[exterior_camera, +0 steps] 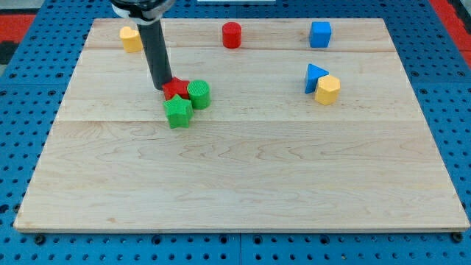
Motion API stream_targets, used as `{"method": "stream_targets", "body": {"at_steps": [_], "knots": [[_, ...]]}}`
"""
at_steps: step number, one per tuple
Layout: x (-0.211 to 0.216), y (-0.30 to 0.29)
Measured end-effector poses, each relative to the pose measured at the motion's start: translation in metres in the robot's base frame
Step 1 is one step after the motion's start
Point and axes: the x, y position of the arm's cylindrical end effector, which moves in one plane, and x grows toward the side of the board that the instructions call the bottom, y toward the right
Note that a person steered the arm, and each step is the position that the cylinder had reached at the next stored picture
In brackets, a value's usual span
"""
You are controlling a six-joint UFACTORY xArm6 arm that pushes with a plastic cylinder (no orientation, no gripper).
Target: Push a group of blocks downwards of the board
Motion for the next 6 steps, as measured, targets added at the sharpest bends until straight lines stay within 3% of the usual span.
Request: {"method": "stream_targets", "body": {"at_steps": [3, 6], "knots": [[0.083, 0.026], [0.044, 0.002]]}}
